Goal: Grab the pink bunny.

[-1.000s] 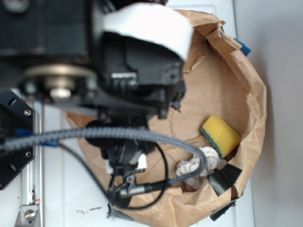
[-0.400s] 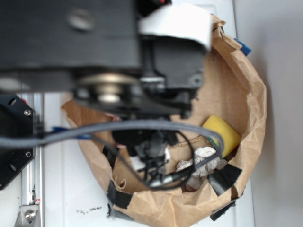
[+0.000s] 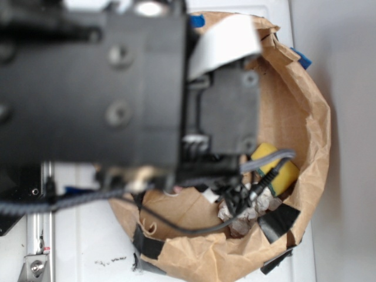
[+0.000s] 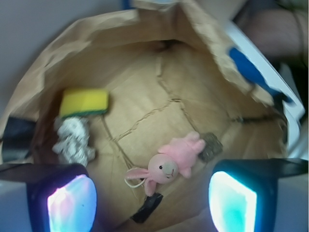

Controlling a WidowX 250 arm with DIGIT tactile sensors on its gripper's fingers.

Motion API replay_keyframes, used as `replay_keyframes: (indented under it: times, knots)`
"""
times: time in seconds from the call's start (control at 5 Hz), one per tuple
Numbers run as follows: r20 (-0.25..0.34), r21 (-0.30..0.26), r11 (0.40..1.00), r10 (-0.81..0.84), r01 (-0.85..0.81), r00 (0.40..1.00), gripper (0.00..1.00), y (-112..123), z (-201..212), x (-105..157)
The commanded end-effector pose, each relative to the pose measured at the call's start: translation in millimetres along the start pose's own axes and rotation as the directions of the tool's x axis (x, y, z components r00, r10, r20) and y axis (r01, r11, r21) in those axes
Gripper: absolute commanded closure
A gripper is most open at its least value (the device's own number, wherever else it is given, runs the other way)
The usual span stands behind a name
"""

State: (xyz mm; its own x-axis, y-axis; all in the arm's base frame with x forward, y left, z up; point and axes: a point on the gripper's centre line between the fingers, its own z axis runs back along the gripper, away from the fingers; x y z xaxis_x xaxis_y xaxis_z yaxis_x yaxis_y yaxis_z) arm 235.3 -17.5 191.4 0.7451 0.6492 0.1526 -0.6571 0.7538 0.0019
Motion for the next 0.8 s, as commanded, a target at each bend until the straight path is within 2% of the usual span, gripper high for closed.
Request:
replay_keyframes:
  times: [0.0,0.2,0.4,0.6]
  knots:
    - [-0.008,-0.052,0.998,-0.028,0.028,1.000,0.00,2,13,0]
    - [-0.008,-0.052,0.998,-0.028,0.028,1.000,0.00,2,13,0]
    - [0.020,-0.012,0.997,0.082,-0.082,0.996,0.00,2,7,1]
    - [0.013,0.051,0.965,0.258,-0.259,0.966,0.00,-2,3,0]
